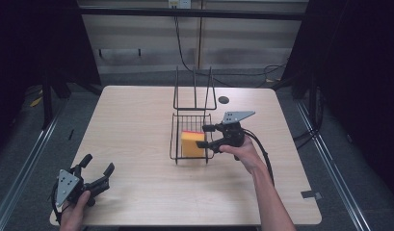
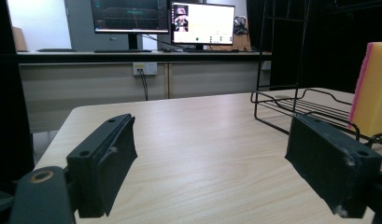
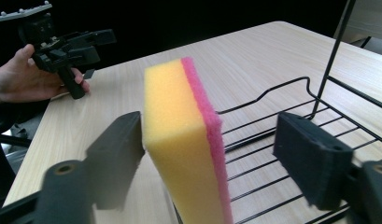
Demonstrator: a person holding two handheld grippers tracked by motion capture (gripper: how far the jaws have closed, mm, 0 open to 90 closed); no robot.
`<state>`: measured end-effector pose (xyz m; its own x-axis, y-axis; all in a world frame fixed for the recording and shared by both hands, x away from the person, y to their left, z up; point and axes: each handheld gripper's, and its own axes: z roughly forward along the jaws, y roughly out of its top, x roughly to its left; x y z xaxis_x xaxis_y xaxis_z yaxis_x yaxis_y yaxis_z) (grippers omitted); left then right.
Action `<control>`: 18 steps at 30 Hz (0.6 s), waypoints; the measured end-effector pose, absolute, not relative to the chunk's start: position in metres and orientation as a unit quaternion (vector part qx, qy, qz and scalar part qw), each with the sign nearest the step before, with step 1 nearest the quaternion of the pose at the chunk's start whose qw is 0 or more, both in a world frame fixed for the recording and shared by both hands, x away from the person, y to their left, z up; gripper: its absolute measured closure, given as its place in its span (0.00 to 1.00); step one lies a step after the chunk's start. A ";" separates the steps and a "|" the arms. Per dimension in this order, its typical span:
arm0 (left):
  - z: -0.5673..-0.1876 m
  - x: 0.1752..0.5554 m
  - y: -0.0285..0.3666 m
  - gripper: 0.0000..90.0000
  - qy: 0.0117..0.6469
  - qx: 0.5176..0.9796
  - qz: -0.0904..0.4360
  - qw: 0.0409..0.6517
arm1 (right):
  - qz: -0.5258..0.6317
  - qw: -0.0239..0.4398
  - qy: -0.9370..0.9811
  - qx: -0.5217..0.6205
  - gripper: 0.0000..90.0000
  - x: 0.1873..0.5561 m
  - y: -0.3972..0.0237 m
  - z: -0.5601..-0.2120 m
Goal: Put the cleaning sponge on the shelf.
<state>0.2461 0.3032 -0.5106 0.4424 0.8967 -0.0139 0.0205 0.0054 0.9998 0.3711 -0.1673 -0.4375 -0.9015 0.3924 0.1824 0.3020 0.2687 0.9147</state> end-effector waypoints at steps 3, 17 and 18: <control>-0.511 0.246 0.303 0.17 0.380 0.603 0.367 0.598 | 0.566 0.047 0.791 0.228 0.16 0.370 -0.167 -0.436; -0.511 0.246 0.303 0.17 0.380 0.603 0.366 0.598 | 0.579 0.058 0.778 0.238 0.15 0.364 -0.169 -0.430; -0.511 0.246 0.303 0.17 0.380 0.604 0.367 0.597 | 0.579 0.060 0.777 0.239 0.15 0.363 -0.170 -0.430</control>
<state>0.2461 0.3034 -0.5106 0.4426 0.8967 -0.0100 0.0208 0.0009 0.9998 0.3633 -0.1698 -0.4299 -0.8784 0.4411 0.1842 0.3026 0.2147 0.9286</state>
